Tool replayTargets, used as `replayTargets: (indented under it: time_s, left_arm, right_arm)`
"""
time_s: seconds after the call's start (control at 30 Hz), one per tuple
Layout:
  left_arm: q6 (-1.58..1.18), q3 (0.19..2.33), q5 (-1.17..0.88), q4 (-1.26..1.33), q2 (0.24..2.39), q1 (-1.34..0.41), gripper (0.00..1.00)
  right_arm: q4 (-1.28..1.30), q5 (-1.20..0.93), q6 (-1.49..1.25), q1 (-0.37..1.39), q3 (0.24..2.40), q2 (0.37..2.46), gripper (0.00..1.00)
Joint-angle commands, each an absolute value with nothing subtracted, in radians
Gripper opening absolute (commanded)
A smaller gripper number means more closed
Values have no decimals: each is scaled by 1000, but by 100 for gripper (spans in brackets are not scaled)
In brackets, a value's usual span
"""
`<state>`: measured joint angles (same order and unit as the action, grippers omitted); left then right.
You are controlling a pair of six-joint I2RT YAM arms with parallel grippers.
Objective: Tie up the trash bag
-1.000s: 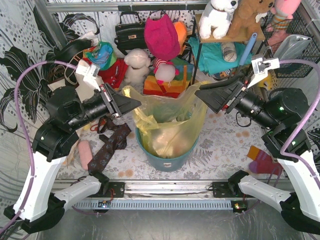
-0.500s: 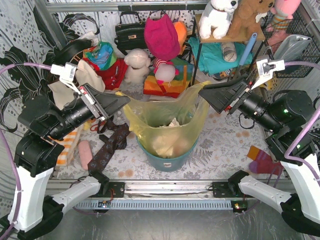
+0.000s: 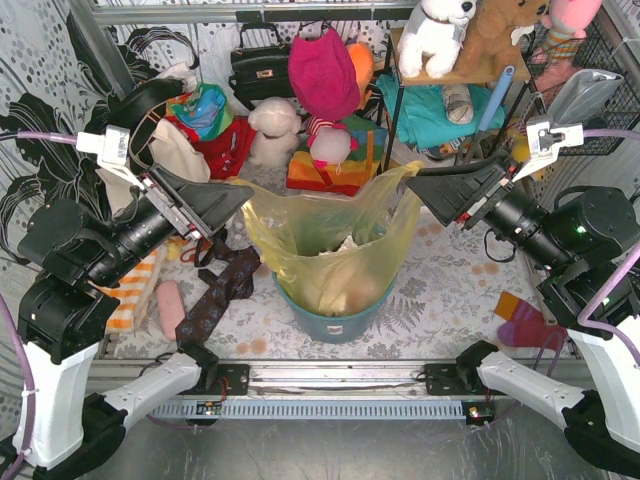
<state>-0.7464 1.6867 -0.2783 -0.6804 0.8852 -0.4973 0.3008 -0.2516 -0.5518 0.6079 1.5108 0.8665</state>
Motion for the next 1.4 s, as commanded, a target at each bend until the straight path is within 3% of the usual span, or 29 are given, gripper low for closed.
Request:
replayTargets:
  time_s: [0.0,0.13,0.33,0.53,0.6,0.7,0.9,1.0,1.07,1.13,1.27,1.37]
  left_arm:
    - [-752,1711,-193,-697,879,-495,76]
    - [-765,1704,-155,-719,878,-495,75]
    - [-790,1672,-179,-658,881,-495,61]
    - [-803,1657,-210,-621,889,-494,57]
    - [-808,1648,-218,-610,892,-495,55]
    - [-809,1632,-227,-598,890,-495,45]
    - [-811,1611,-226,-579,874,-495,9]
    - [-812,1611,-223,-580,870,-495,0]
    - [-813,1611,-223,-581,870,-495,0]
    - [-811,1610,-221,-581,868,-494,0]
    - [-806,1605,-205,-577,865,-495,0]
    - [-783,1630,-189,-560,888,-495,0]
  right_arm:
    - [297,-233,-529,606,1532,857,43]
    - [300,-232,-528,606,1531,853,43]
    - [302,-221,-529,607,1521,843,42]
    - [348,-162,-513,606,1542,839,40]
    - [381,-131,-510,606,1572,850,45]
    - [432,-97,-519,606,1606,878,48]
    - [495,-85,-556,607,1632,926,45]
    - [496,-137,-567,606,1631,944,45]
    - [489,-170,-573,606,1624,951,44]
    - [467,-192,-584,606,1608,948,37]
    - [417,-180,-589,606,1577,926,3]
    - [408,-170,-543,606,1641,965,0]
